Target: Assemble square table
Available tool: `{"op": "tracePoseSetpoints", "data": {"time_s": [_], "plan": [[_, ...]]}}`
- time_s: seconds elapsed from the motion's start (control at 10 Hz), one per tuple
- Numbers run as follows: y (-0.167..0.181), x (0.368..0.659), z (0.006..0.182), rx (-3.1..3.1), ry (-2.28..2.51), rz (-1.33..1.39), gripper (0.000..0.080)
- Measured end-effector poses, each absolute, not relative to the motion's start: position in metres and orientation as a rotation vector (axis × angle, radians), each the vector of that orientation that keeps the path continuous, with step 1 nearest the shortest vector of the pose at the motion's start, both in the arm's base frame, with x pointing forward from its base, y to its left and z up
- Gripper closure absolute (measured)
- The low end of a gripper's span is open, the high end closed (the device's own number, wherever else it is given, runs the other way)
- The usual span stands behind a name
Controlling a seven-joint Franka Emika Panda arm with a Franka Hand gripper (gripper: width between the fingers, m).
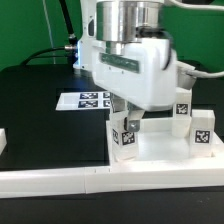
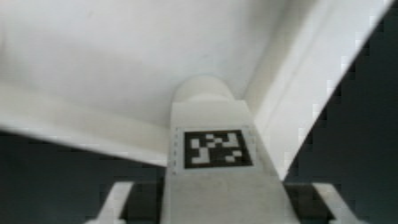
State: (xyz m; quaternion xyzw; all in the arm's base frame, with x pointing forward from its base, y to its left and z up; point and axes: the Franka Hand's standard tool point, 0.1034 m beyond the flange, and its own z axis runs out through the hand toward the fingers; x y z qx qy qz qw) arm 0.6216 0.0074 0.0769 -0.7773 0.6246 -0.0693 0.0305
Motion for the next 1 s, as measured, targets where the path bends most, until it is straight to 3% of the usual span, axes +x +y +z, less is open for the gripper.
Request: {"op": "tracePoseSetpoints", "data": {"time_s": [0.3, 0.6, 0.8, 1.0], "plan": [[0.0085, 0.6211, 0.0754, -1.968, 2.270, -0.125, 0.0508], [0.0098, 0.6220, 0.0755, -2.019, 2.228, -0.145, 0.0500], [0.0108, 0.6219, 0.0745, -2.548, 1.646, -0.249, 0.0190], [0.0100, 0.6212, 0.0763, -2.661, 1.478, -0.247, 0.0162]]}}
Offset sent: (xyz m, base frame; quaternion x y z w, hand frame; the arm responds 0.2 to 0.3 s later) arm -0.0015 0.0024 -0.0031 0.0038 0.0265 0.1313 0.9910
